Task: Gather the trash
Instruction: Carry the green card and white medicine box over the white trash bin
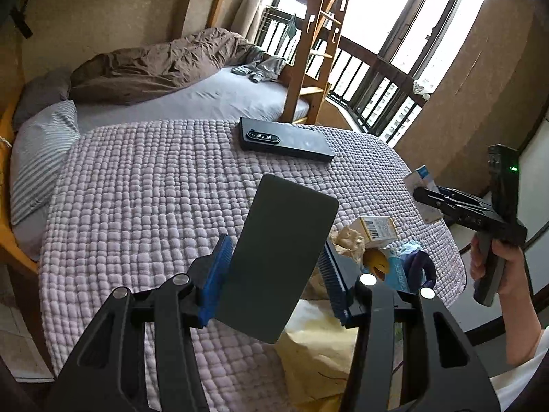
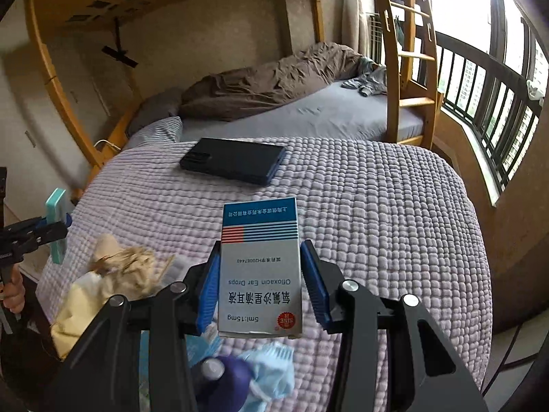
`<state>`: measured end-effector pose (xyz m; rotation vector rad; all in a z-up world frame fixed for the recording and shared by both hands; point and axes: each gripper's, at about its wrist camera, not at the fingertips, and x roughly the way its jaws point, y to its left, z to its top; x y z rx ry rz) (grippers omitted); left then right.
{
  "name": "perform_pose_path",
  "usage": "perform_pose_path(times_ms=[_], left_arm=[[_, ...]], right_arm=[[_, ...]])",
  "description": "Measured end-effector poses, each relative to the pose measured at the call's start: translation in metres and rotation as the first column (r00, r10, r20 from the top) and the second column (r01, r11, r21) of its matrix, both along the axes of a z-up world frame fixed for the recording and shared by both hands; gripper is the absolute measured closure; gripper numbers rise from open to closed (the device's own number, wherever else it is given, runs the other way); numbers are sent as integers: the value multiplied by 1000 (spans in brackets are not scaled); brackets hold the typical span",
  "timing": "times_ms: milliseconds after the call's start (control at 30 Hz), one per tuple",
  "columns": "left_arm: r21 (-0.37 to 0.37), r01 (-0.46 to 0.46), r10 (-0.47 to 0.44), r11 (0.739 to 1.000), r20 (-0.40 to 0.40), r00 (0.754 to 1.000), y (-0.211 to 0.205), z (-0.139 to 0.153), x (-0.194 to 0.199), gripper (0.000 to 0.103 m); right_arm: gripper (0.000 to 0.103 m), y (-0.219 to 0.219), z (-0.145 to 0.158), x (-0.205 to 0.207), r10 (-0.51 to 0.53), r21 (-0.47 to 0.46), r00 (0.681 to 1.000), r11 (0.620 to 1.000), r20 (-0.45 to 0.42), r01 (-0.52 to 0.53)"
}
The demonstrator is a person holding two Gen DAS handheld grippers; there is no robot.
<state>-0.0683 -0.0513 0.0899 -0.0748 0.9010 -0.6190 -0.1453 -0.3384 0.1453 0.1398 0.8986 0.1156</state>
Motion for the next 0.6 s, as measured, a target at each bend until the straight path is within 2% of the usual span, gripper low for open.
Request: perform_pose_path(times_ms=[300, 600], left_arm=[[63, -7, 3, 998, 61, 998, -21, 18, -39, 51], [87, 26, -32, 996, 74, 997, -44, 22, -77, 51]], right_arm=[[59, 13, 23, -48, 30, 12, 999, 999, 36, -31], [59, 33, 38, -95, 68, 5, 995, 998, 66, -69]])
